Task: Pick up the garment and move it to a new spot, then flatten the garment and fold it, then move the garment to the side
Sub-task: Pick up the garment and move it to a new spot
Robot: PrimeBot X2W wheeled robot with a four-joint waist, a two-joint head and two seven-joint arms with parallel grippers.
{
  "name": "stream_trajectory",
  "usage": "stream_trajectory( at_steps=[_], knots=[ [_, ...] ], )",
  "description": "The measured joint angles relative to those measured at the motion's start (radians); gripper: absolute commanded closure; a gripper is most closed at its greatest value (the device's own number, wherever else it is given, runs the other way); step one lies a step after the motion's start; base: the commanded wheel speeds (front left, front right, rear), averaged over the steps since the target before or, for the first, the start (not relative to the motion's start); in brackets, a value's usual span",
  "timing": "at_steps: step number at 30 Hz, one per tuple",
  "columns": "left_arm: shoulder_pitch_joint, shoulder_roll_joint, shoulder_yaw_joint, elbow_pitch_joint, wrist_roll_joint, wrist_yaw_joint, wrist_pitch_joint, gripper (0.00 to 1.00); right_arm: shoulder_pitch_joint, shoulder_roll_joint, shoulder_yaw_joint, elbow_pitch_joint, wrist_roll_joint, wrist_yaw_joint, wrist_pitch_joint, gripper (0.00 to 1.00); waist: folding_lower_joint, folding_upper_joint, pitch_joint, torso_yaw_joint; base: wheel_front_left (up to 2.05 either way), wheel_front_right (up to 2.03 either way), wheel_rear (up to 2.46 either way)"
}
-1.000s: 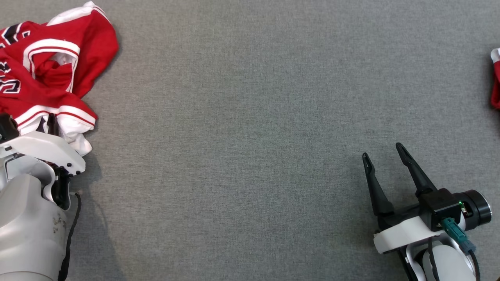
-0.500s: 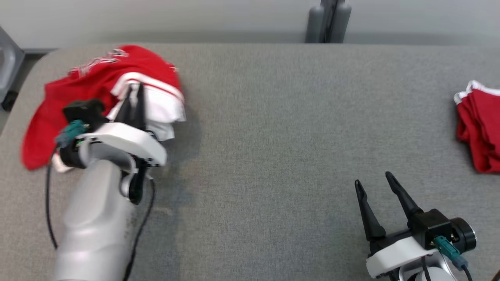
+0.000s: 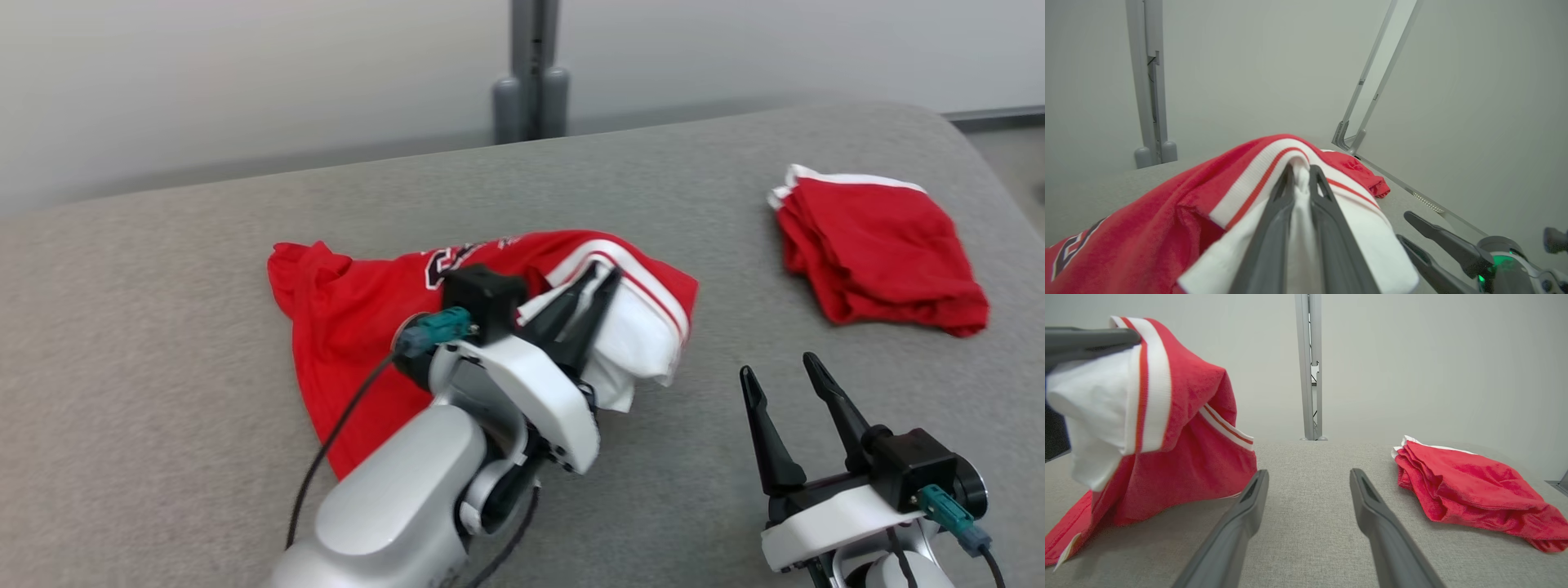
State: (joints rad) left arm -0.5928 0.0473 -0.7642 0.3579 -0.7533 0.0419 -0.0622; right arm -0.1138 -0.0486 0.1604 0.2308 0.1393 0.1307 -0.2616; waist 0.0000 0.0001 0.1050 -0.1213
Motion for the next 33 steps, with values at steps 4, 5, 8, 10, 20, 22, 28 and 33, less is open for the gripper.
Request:
stream_trajectory(
  at_steps=[4,5,8,10,20,22,28,33],
  knots=[
    [-0.047,-0.001,-0.145,-0.009,-0.077,0.072,-0.01,1.0,-0.001,0.0,-0.022,0.002,0.007,0.0,0.0,0.0,0.0,0.0,0.007,-0.07,0.0,0.0,0.0],
    [-0.054,-0.002,-0.173,0.008,-0.095,0.086,-0.012,1.0,-0.001,-0.001,-0.028,0.003,0.008,0.0,0.0,0.0,0.0,0.0,0.012,-0.082,0.0,0.0,0.0],
    [-0.055,-0.003,-0.265,0.12,-0.186,0.103,-0.018,0.0,-0.008,-0.001,-0.043,0.007,0.01,0.0,0.0,0.0,0.0,0.0,0.047,-0.104,0.0,0.0,0.0],
    [-0.045,0.007,-0.299,0.163,-0.232,0.09,-0.022,0.0,-0.014,0.001,-0.048,0.008,0.01,0.0,0.0,0.0,0.0,0.0,0.056,-0.106,0.0,0.0,0.0],
    [-0.039,0.031,-0.305,0.188,-0.254,0.103,-0.163,0.0,0.017,0.001,-0.132,-0.006,-0.021,0.0,0.0,0.0,0.0,0.0,0.018,-0.011,0.0,0.0,0.0],
    [0.008,0.08,-0.28,0.162,-0.255,0.124,-0.178,0.0,0.04,0.001,-0.153,-0.021,-0.034,0.0,0.0,0.0,0.0,0.0,-0.008,0.007,0.0,0.0,0.0],
    [0.156,0.209,-0.203,0.065,-0.241,0.2,-0.195,0.0,0.091,0.001,-0.202,-0.061,-0.079,0.0,0.0,0.0,0.0,0.0,-0.06,0.068,0.0,0.0,0.0],
    [0.328,0.264,-0.012,-0.075,-0.159,0.252,-0.2,0.0,0.145,0.001,-0.236,-0.084,-0.133,0.0,0.0,0.0,0.0,0.0,-0.102,0.131,0.0,0.0,0.0]
  ],
)
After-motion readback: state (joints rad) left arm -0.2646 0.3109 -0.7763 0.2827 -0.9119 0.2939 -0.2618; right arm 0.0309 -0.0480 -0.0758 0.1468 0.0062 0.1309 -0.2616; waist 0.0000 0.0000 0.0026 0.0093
